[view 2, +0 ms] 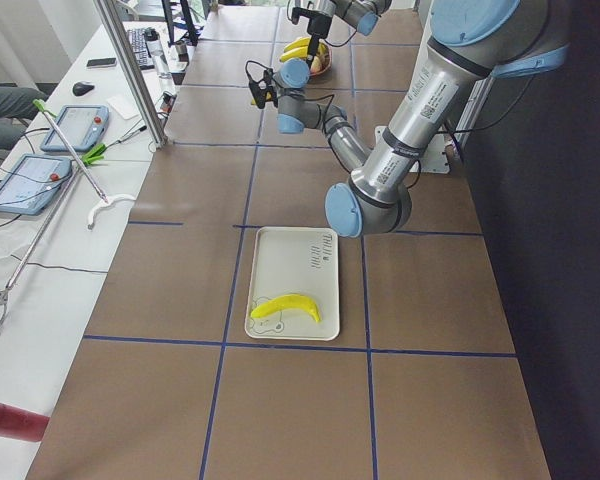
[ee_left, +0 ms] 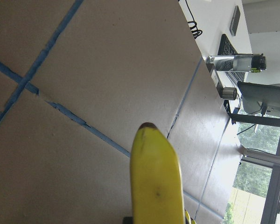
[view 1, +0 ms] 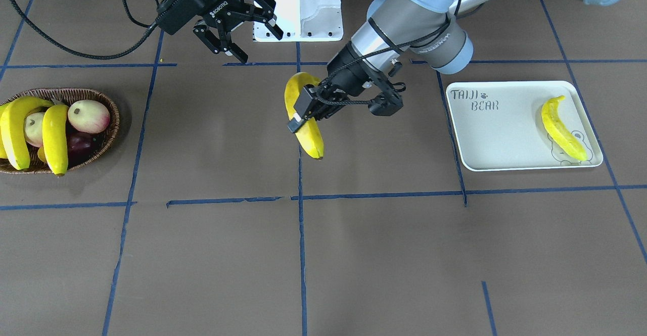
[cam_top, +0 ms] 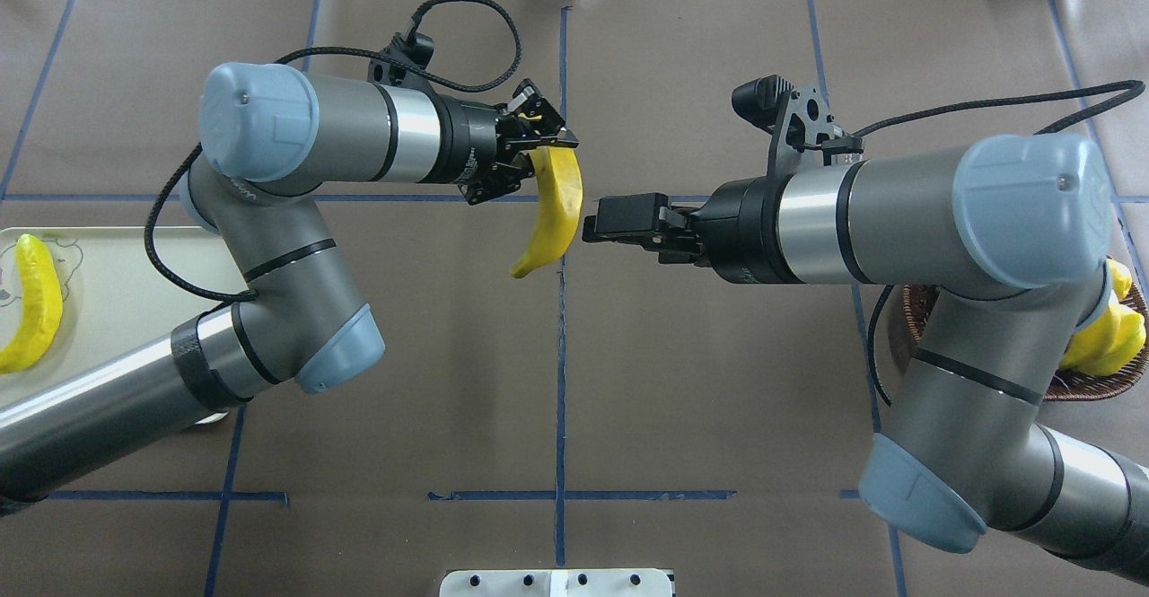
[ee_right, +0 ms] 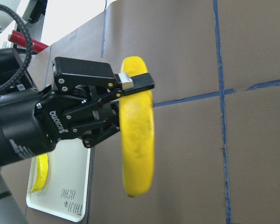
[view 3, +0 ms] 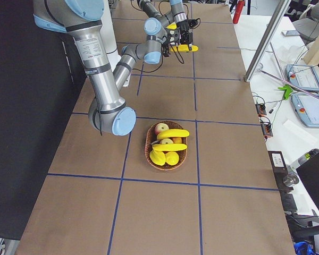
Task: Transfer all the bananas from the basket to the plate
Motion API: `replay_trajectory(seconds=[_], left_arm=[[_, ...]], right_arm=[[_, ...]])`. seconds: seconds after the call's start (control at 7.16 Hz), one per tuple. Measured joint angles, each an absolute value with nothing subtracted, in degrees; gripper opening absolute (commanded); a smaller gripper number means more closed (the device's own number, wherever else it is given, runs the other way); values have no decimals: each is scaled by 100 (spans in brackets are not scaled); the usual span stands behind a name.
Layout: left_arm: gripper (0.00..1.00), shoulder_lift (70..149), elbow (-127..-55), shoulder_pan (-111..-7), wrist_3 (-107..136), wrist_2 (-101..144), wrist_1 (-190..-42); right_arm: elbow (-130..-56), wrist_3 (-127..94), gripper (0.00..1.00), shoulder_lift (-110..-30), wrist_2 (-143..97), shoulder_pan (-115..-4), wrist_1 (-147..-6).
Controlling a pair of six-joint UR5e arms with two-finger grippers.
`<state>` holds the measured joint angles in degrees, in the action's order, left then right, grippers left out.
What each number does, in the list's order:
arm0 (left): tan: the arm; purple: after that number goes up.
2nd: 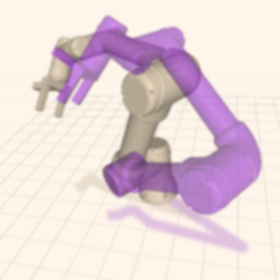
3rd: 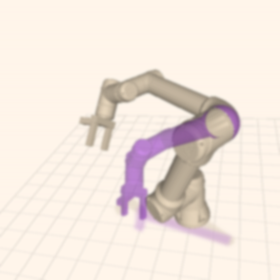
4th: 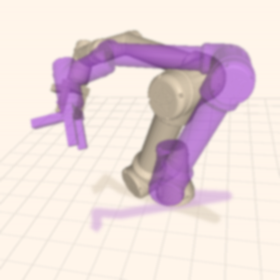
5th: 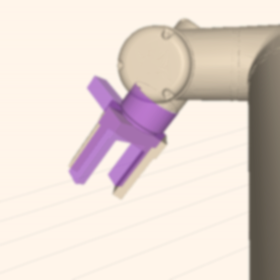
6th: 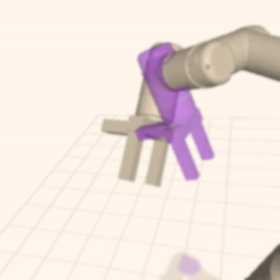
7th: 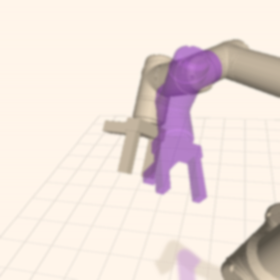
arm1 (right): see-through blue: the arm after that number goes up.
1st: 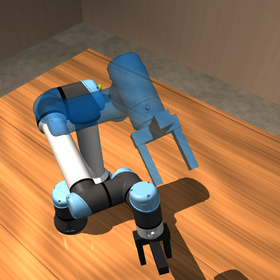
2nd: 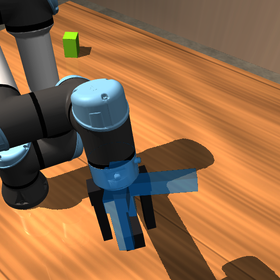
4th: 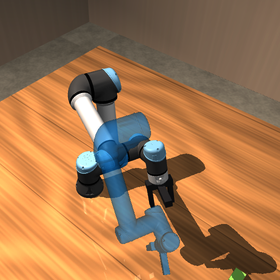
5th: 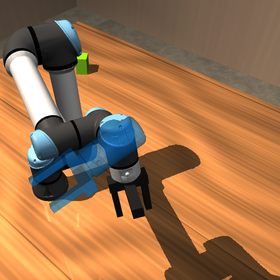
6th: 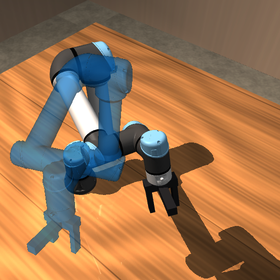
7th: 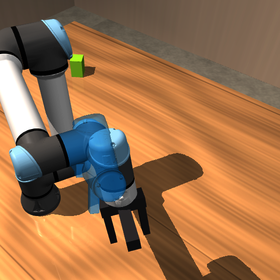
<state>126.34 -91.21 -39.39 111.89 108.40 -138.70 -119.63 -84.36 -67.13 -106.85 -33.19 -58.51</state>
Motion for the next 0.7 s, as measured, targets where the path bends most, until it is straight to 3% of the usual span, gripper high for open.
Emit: replay_trajectory(seconds=[0.28,0.7], left_arm=[[0,11643,-9648,-4718,9676,11649,-12852],[0,9431,-10350,-5325,7362,11720,-12426]], right_arm=[[-12112,-8415,100,-7044,-10714,-3427,-5906],[-12416,-7572,100,-7401,-10915,-3945,-7131]])
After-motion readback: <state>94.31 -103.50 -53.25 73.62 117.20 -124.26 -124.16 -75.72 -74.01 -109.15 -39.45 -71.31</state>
